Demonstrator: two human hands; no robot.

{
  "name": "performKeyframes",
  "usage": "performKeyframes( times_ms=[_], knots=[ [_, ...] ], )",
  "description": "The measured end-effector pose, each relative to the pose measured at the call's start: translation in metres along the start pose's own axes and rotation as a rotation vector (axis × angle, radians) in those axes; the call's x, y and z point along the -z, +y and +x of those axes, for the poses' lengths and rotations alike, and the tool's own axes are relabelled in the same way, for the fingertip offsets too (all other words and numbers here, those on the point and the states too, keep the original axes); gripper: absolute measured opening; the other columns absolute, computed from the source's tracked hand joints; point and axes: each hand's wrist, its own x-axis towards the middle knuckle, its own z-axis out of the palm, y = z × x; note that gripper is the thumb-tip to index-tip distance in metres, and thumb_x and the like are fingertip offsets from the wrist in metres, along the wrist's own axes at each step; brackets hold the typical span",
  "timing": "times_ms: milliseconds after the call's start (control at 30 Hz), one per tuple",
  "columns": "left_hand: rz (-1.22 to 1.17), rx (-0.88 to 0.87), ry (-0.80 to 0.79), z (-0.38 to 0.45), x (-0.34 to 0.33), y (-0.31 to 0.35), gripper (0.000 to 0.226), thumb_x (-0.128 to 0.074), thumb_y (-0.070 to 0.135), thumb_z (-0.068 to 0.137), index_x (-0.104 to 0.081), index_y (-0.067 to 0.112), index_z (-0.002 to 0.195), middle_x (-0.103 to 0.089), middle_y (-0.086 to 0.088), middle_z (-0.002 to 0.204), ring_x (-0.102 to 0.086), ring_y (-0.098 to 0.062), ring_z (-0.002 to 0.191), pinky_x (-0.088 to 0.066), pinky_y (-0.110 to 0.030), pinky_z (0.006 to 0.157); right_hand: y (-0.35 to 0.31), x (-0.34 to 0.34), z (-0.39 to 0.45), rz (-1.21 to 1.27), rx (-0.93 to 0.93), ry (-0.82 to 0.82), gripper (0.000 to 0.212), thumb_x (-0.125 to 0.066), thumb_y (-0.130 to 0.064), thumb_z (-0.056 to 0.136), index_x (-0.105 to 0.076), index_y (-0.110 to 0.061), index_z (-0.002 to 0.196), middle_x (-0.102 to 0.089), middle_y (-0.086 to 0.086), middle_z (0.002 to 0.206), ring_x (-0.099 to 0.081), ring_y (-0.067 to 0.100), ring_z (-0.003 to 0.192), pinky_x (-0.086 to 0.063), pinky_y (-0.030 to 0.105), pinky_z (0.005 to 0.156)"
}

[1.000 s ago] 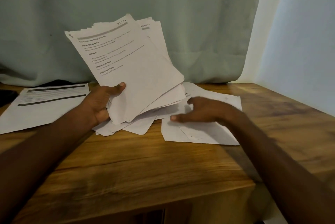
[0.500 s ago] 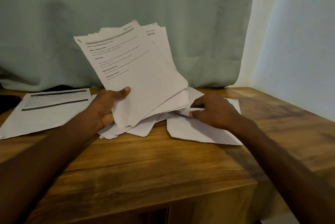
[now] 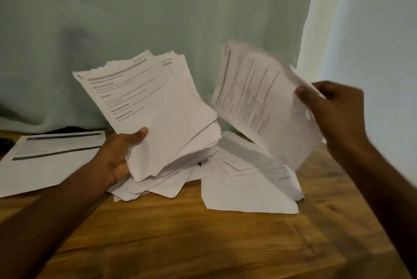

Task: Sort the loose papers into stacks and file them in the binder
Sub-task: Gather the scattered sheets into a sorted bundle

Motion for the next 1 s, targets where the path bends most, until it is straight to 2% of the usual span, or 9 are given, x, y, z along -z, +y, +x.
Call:
performKeyframes(
  times_ms=[67,167,433,533,667,733,833,933,1000],
  knots=[
    [-0.003,-0.019,-0.018,0.0,0.0,0.001,0.037,-0.061,0.005,0.096,-0.062,0.019,0.131,-0.071,-0.004,0.118,-0.067,-0.022,0.104,-0.053,-0.042,0.088,0.017,-0.011,0.002,0.299,-0.23,-0.058,0.012,-0.074,-0.03,0.089,-0.077,-0.019,0.094,-0.077,-0.003,0.088,-0.07,0.019,0.08,-0.052,0.03,0.067],
    [-0.008,-0.036,-0.019,0.0,0.001,0.003,0.036,-0.06,0.005,0.097,-0.062,0.019,0.129,-0.071,-0.004,0.116,-0.069,-0.02,0.099,-0.053,-0.038,0.078,0.052,-0.04,-0.005,0.586,-0.47,-0.199,0.025,-0.072,-0.029,0.092,-0.073,-0.014,0.111,-0.077,0.009,0.108,-0.072,0.032,0.097,-0.058,0.04,0.078],
    [-0.013,-0.038,0.033,0.005,0.008,0.004,0.052,-0.066,0.01,0.09,-0.056,0.01,0.141,-0.064,-0.016,0.131,-0.065,-0.028,0.103,-0.052,-0.04,0.081,0.111,-0.1,-0.02,0.941,-0.624,-0.192,0.046,-0.073,-0.028,0.091,-0.066,-0.016,0.134,-0.068,0.009,0.133,-0.06,0.034,0.128,-0.047,0.061,0.105],
    [0.0,-0.051,0.014,0.01,0.008,0.0,0.047,-0.061,0.006,0.096,-0.054,0.01,0.143,-0.063,-0.016,0.132,-0.064,-0.03,0.109,-0.052,-0.044,0.088,0.119,-0.104,-0.018,0.957,-0.615,-0.21,0.047,-0.07,-0.027,0.093,-0.063,-0.016,0.138,-0.067,0.009,0.135,-0.061,0.032,0.128,-0.048,0.06,0.105],
    [0.039,-0.082,0.011,0.009,0.007,0.002,0.064,-0.069,0.015,0.084,-0.052,0.011,0.145,-0.06,-0.018,0.139,-0.056,-0.039,0.127,-0.042,-0.059,0.109,0.121,-0.104,-0.018,0.927,-0.633,-0.193,0.042,-0.071,-0.026,0.093,-0.066,-0.016,0.133,-0.07,0.005,0.129,-0.066,0.026,0.119,-0.052,0.052,0.102],
    [0.069,-0.086,0.014,0.007,0.006,0.003,0.063,-0.069,0.019,0.084,-0.053,0.009,0.143,-0.062,-0.017,0.137,-0.059,-0.037,0.123,-0.045,-0.053,0.106,0.119,-0.106,-0.022,0.759,-0.594,-0.21,0.036,-0.073,-0.025,0.092,-0.07,-0.009,0.123,-0.074,0.003,0.12,-0.068,0.026,0.112,-0.055,0.048,0.097],
    [0.087,-0.083,0.056,0.008,0.005,0.005,0.04,-0.063,0.014,0.096,-0.057,0.008,0.135,-0.068,-0.008,0.119,-0.065,-0.022,0.102,-0.048,-0.044,0.098,0.111,-0.112,-0.032,0.321,-0.475,-0.316,0.025,-0.078,-0.025,0.089,-0.072,-0.005,0.102,-0.075,0.0,0.097,-0.068,0.025,0.095,-0.053,0.032,0.078],
    [0.064,-0.065,0.089,0.011,0.009,0.008,0.03,-0.061,0.01,0.099,-0.061,0.014,0.129,-0.069,-0.005,0.117,-0.066,-0.018,0.098,-0.051,-0.041,0.09,0.099,-0.123,-0.046,0.257,-0.594,-0.503,0.029,-0.083,-0.029,0.084,-0.071,-0.021,0.109,-0.076,0.004,0.101,-0.073,0.027,0.091,-0.061,0.038,0.066],
    [0.066,-0.064,0.103,0.011,0.011,0.01,0.022,-0.062,0.011,0.099,-0.064,0.016,0.12,-0.067,-0.005,0.119,-0.065,-0.018,0.099,-0.051,-0.039,0.091,0.086,-0.13,-0.055,0.32,-0.666,-0.619,0.033,-0.082,-0.024,0.086,-0.067,-0.022,0.115,-0.077,0.007,0.097,-0.074,0.026,0.083,-0.058,0.034,0.056]
  ],
)
